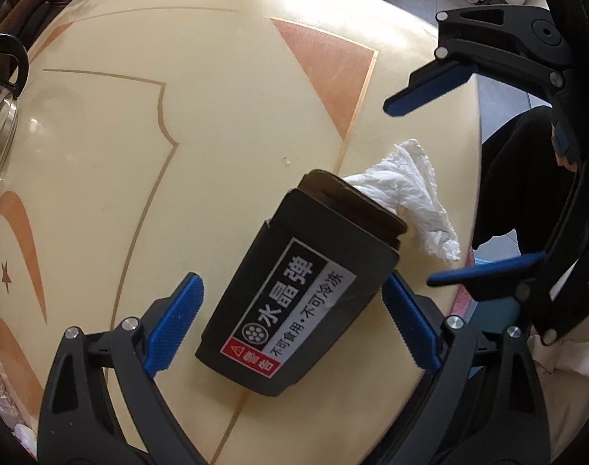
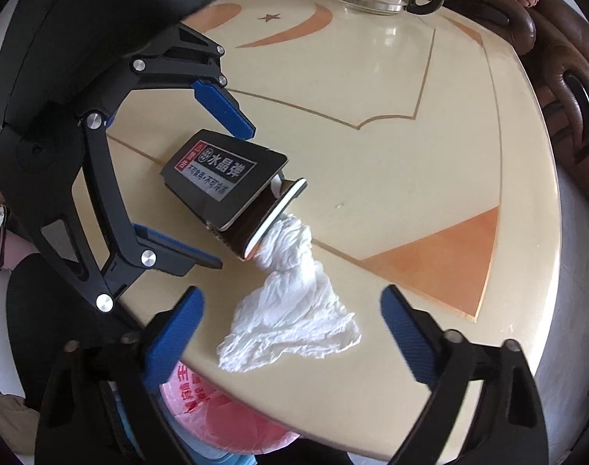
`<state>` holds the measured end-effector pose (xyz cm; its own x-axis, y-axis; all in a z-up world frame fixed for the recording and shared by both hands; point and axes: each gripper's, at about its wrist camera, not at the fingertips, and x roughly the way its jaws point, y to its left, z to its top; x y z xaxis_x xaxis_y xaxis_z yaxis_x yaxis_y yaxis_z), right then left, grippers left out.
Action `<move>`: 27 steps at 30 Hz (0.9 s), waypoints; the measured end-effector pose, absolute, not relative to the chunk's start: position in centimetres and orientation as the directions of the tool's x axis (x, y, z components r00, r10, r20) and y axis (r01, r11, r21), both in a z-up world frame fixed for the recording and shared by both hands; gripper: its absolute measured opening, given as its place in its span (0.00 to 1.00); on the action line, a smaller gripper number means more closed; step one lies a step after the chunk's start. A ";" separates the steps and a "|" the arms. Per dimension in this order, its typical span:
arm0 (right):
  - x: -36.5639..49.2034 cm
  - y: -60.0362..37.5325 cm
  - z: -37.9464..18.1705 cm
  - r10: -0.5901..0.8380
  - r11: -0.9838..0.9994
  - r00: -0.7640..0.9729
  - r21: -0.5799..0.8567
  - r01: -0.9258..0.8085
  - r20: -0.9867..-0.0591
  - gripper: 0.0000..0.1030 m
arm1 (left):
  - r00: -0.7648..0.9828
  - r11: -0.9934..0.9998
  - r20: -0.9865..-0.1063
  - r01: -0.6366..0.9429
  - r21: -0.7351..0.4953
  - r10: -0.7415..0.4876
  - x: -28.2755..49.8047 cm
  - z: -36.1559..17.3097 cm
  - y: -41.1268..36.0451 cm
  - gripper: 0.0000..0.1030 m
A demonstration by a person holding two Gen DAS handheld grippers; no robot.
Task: Collect trash
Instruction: 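Close the left tool on the black box while the right tool closes on the tissue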
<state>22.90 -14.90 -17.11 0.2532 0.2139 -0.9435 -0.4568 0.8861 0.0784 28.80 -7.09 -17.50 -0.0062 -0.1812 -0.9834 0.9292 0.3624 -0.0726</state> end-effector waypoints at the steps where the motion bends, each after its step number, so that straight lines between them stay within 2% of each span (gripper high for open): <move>1: 22.9 -14.9 -17.3 0.214 0.886 0.250 0.079 -0.458 -0.944 0.81 | -0.006 0.361 -0.984 0.930 -0.071 -0.179 28.9 -17.6 -7.1 0.88; 4: 22.9 -14.8 -17.9 0.209 0.886 0.239 0.080 -0.456 -0.948 0.75 | -0.004 0.355 -0.985 0.933 -0.066 -0.172 29.1 -17.9 -7.1 0.88; 6: 22.9 -14.7 -18.2 0.207 0.887 0.235 0.081 -0.454 -0.950 0.64 | -0.002 0.354 -0.984 0.933 -0.066 -0.178 29.0 -17.9 -7.2 0.88; 10: 22.4 -14.7 -18.3 0.194 0.889 0.247 0.063 -0.454 -0.949 0.59 | 0.002 0.355 -0.982 0.933 -0.066 -0.187 28.5 -18.1 -7.1 0.88; 14: 21.8 -14.4 -18.2 0.144 0.891 0.283 0.000 -0.453 -0.948 0.47 | 0.025 0.369 -0.981 0.928 -0.048 -0.192 28.4 -18.1 -7.0 0.87; 16: 21.6 -14.4 -18.1 0.137 0.892 0.293 -0.011 -0.452 -0.946 0.38 | 0.051 0.384 -0.980 0.923 -0.027 -0.191 28.3 -17.9 -6.7 0.78; 17: 21.6 -14.4 -18.0 0.136 0.894 0.295 -0.011 -0.449 -0.946 0.29 | 0.069 0.393 -0.980 0.919 -0.011 -0.186 28.2 -17.8 -6.6 0.75; 18: 21.5 -14.4 -17.9 0.131 0.896 0.296 -0.015 -0.444 -0.946 0.24 | 0.084 0.406 -0.980 0.914 0.003 -0.181 27.9 -17.7 -6.6 0.69; 23: 21.1 -14.6 -17.9 0.114 0.900 0.300 -0.029 -0.435 -0.947 0.11 | 0.103 0.470 -0.981 0.883 0.013 -0.166 27.6 -17.5 -6.0 0.63; 27: 20.7 -14.9 -17.1 0.104 0.909 0.325 -0.043 -0.414 -0.940 0.09 | 0.126 0.520 -0.978 0.854 0.023 -0.164 26.8 -17.0 -5.4 0.59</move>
